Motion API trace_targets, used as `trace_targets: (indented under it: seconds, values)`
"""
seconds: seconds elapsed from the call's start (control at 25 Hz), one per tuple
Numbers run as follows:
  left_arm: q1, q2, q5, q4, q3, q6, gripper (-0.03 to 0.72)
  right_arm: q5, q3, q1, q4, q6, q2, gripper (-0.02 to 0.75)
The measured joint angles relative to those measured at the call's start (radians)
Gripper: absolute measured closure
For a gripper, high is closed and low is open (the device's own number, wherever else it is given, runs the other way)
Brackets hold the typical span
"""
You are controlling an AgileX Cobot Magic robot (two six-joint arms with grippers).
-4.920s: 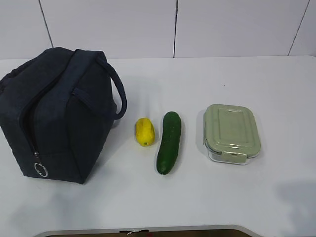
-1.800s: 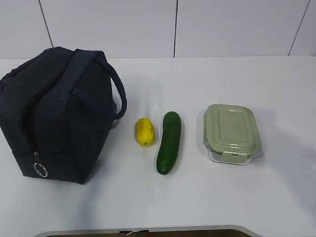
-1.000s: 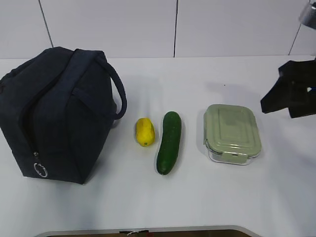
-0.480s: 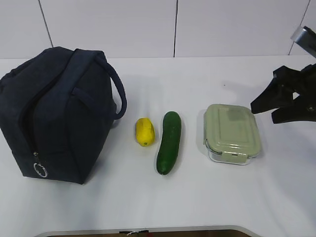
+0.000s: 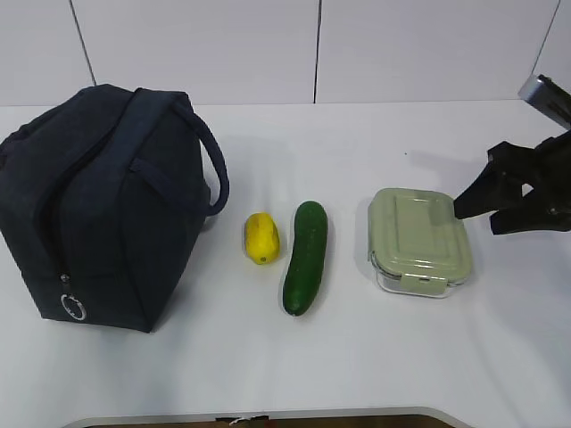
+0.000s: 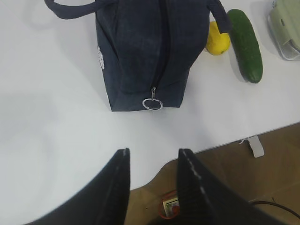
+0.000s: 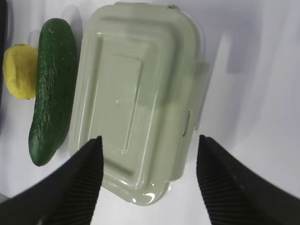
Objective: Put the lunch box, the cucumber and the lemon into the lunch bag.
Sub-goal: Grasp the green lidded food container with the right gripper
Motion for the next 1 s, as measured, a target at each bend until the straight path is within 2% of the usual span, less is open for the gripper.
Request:
trace_targets:
  seconds: [0.72, 1.0]
  values:
    - [0.000, 0.000, 0.028, 0.000, 0.000, 0.000, 0.446, 0.050, -0.001, -0.004, 0.032, 0.014, 0.055, 0.241]
    - [0.000, 0.000, 0.063, 0.003, 0.000, 0.000, 0.446, 0.082, -0.001, -0.092, 0.046, -0.021, 0.057, 0.241]
